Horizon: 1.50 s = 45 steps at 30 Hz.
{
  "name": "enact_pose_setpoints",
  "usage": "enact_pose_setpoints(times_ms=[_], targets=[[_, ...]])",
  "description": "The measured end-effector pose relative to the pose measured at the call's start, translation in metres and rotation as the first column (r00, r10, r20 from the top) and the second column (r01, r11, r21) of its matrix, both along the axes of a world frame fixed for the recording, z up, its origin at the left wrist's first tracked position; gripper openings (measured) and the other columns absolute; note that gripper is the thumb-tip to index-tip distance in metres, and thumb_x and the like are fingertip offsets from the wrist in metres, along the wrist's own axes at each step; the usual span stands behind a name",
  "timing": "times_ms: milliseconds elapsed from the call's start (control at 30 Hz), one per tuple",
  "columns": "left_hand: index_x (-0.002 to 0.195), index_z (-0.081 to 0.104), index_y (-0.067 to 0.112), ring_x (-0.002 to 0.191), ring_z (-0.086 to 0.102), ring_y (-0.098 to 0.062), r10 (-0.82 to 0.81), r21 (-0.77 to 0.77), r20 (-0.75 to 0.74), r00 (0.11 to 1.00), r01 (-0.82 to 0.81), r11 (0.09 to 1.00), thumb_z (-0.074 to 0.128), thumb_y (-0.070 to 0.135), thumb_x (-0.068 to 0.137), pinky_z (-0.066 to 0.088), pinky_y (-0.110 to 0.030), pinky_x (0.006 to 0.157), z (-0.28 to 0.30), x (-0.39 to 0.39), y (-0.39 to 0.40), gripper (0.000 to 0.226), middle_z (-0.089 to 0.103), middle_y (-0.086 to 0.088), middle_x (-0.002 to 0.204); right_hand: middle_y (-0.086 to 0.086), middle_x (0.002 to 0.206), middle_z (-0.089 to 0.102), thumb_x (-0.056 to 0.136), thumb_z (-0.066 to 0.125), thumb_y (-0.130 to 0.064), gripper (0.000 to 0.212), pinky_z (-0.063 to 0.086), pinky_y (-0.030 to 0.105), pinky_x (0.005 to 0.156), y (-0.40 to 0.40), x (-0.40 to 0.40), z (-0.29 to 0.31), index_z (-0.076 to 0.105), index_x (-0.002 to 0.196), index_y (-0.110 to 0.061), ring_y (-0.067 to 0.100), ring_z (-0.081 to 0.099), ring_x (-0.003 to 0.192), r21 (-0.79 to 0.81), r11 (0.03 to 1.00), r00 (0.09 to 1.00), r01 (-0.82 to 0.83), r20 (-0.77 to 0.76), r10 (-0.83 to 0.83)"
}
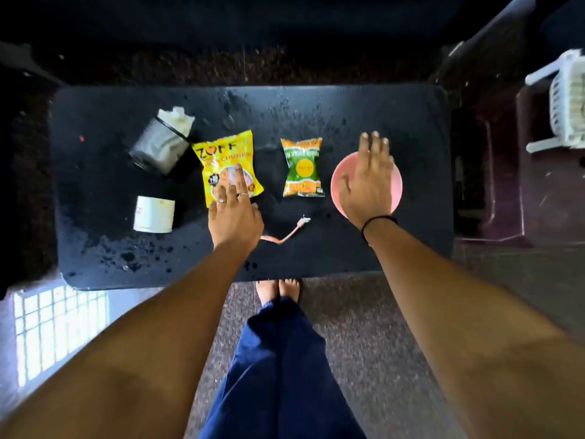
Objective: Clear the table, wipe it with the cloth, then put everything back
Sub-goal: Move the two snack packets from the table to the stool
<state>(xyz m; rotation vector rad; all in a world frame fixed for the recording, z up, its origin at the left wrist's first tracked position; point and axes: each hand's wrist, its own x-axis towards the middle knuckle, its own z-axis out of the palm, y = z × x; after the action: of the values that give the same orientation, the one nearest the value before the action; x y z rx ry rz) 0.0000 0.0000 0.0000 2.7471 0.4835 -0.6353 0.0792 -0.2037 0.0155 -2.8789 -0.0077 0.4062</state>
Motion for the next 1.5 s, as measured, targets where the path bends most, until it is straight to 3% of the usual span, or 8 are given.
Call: enact_pose_setpoints(times_ms=[100, 300, 533, 800, 900, 1033, 1167, 1500], targets=[[0.15, 0.015, 0.008, 0.133, 0.035, -0.038, 0.106, 0.013, -0.073, 0.992, -0.105, 0.994, 0.043, 0.024, 0.095, 0.036, -0.05, 0.1, -0.011, 0.005, 0.004, 0.064, 0.035, -0.018, 0.146, 0.019, 0.159, 0.009, 0.092, 0.043, -0.015, 0.069, 0.011, 0.046, 0.121, 0.023, 0.008, -0.017, 0.011, 0.151, -0.003, 0.036, 0.003, 0.147, 0.118, 0.991, 0.998, -0.064, -0.007, 0.065], [0.151, 0.007, 0.012, 0.137, 0.027, -0.038, 0.347, -0.018, 0.025, 0.938, -0.347, 0.938, 0.047, 0.03, 0.094, 0.03, -0.048, 0.107, -0.053, 0.027, 0.023, 0.072, 0.02, -0.014, 0.155, 0.022, 0.156, 0.014, 0.088, 0.045, -0.004, 0.065, 0.013, 0.041, 0.12, 0.074, 0.019, -0.062, 0.02, 0.148, -0.002, 0.036, 0.011, 0.146, 0.311, 0.944, 0.986, -0.112, -0.084, 0.145], [0.152, 0.011, 0.016, 0.135, 0.03, -0.038, 0.643, -0.144, -0.049, 0.764, -0.643, 0.753, 0.057, 0.035, 0.089, 0.027, -0.047, 0.107, -0.076, 0.046, 0.038, 0.08, 0.027, -0.012, 0.153, 0.018, 0.159, 0.004, 0.088, 0.059, -0.022, 0.082, 0.016, 0.049, 0.117, 0.092, 0.024, -0.093, 0.009, 0.151, -0.011, 0.038, 0.002, 0.146, 0.113, 0.987, 0.977, 0.117, -0.189, -0.094], [0.139, 0.041, 0.023, 0.128, 0.042, -0.031, 0.763, -0.228, -0.047, 0.644, -0.751, 0.62, 0.076, 0.036, 0.073, 0.035, -0.044, 0.103, -0.078, 0.049, 0.041, 0.076, 0.056, -0.004, 0.133, 0.016, 0.159, 0.007, 0.083, 0.063, -0.015, 0.091, 0.038, 0.046, 0.103, 0.098, 0.03, -0.08, 0.003, 0.152, -0.018, 0.039, 0.031, 0.133, 0.184, 0.946, 0.942, 0.265, -0.257, -0.214], [0.118, 0.062, 0.015, 0.105, 0.061, -0.025, 0.85, -0.37, -0.048, 0.525, -0.799, 0.473, 0.08, 0.026, 0.069, 0.05, -0.032, 0.086, -0.069, 0.053, 0.038, 0.053, 0.068, -0.005, 0.111, 0.017, 0.158, 0.012, 0.083, 0.063, -0.015, 0.09, 0.035, 0.046, 0.104, 0.099, 0.035, -0.068, 0.005, 0.152, -0.018, 0.038, 0.029, 0.135, 0.234, 0.925, 0.937, 0.301, -0.255, -0.24], [0.096, 0.064, 0.012, 0.072, 0.065, -0.018, 0.899, -0.58, -0.285, 0.332, -0.806, 0.114, 0.074, 0.006, 0.075, 0.059, -0.027, 0.058, -0.052, 0.059, 0.031, 0.024, 0.069, -0.007, 0.098, 0.017, 0.157, 0.014, 0.083, 0.062, -0.015, 0.087, 0.032, 0.045, 0.106, 0.098, 0.039, -0.041, 0.009, 0.152, -0.016, 0.04, 0.029, 0.135, 0.304, 0.908, 0.95, 0.289, -0.212, -0.231], [0.108, 0.06, 0.002, 0.065, 0.064, -0.015, 0.876, -0.694, -0.311, 0.369, -0.718, 0.055, 0.062, 0.001, 0.086, 0.053, -0.021, 0.042, -0.015, 0.073, 0.017, 0.023, 0.065, -0.011, 0.093, 0.017, 0.156, 0.016, 0.081, 0.064, -0.014, 0.087, 0.03, 0.045, 0.108, 0.084, 0.045, -0.001, 0.012, 0.151, -0.014, 0.04, 0.026, 0.137, 0.389, 0.877, 0.959, 0.282, -0.135, -0.248], [0.083, 0.061, 0.016, 0.064, 0.064, -0.013, 0.632, -0.857, -0.307, 0.712, -0.496, 0.142, 0.061, 0.004, 0.088, 0.057, -0.025, 0.051, 0.071, 0.123, -0.087, 0.013, 0.066, -0.002, 0.074, 0.015, 0.156, 0.016, 0.085, 0.061, -0.019, 0.078, 0.027, 0.042, 0.11, -0.021, 0.061, 0.091, 0.018, 0.15, -0.016, 0.034, 0.025, 0.139, 0.531, 0.75, 0.861, 0.394, 0.072, -0.504]])
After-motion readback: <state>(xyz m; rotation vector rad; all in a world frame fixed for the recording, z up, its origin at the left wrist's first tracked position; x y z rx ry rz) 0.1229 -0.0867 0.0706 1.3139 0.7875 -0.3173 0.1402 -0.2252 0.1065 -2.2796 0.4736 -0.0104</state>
